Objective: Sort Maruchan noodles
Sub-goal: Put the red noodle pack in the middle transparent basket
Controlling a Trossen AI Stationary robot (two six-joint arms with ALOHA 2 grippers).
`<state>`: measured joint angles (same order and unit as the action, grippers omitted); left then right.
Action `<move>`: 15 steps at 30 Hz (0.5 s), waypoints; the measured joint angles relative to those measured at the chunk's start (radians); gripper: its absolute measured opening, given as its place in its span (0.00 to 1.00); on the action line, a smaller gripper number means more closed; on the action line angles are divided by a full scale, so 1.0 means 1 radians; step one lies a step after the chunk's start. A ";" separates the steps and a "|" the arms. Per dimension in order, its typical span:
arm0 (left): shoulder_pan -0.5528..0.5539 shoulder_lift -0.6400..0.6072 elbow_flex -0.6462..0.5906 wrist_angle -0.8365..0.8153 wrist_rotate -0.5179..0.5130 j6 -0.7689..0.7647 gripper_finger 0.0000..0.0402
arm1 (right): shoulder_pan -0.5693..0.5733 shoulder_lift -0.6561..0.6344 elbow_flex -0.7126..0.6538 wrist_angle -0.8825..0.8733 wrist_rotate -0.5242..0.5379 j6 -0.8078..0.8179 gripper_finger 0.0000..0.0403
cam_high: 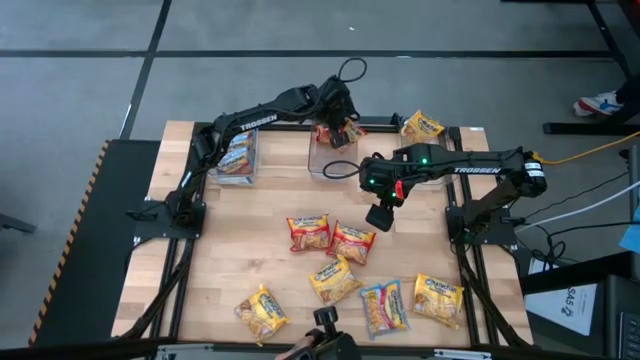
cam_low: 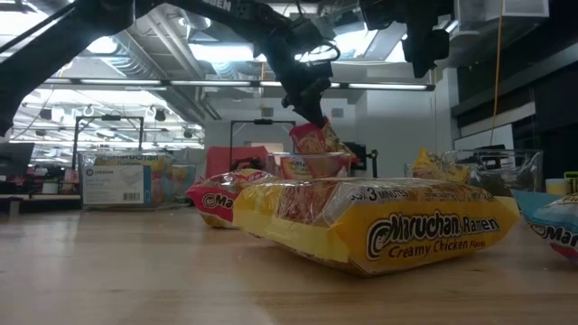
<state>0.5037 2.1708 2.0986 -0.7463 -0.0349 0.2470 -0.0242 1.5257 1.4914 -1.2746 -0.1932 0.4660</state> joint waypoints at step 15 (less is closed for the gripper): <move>0.001 0.000 -0.018 -0.019 -0.093 -0.006 0.21 | 0.000 0.000 0.000 0.000 -0.001 0.000 0.60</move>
<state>0.5052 2.1708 2.0804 -0.7656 -0.1279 0.2407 -0.0246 1.5257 1.4914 -1.2743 -0.1940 0.4660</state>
